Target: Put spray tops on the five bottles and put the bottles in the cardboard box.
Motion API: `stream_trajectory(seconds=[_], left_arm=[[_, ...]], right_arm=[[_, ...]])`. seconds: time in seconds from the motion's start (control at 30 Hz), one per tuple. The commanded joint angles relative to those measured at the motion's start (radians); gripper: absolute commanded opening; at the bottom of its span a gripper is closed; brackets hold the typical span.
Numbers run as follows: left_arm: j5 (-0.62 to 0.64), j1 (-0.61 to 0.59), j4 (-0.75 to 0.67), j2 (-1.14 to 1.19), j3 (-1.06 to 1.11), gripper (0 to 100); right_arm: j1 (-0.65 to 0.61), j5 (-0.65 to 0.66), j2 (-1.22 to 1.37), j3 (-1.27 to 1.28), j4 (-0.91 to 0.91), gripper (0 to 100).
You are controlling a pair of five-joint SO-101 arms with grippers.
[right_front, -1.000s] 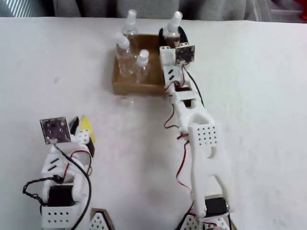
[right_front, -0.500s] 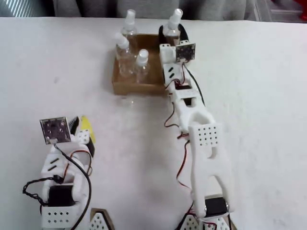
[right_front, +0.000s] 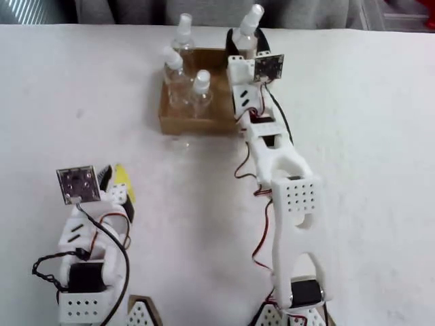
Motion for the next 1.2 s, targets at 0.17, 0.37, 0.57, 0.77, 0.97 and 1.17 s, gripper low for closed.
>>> stream_trajectory(seconds=[0.17,0.37,0.57,0.77,0.97,1.17], left_arm=[[0.005,-0.008,-0.020,-0.012,0.000,8],[0.005,-0.008,-0.020,-0.012,0.000,8],[0.005,-0.010,-0.020,-0.012,0.000,8],[0.005,-0.010,-0.020,-0.012,0.000,8],[0.005,-0.010,-0.020,-0.012,0.000,8],[0.005,-0.010,-0.020,-0.012,0.000,8]], right_arm=[[0.002,-0.008,-0.022,-0.009,-0.016,2.1],[0.001,-0.008,0.022,-0.015,-0.015,2.1],[0.005,-0.008,0.084,-0.097,-0.015,2.1],[0.001,-0.008,0.091,-0.109,-0.015,2.2],[0.001,-0.008,0.091,-0.109,-0.007,4.3],[-0.001,-0.009,0.088,-0.112,0.065,9.1]])
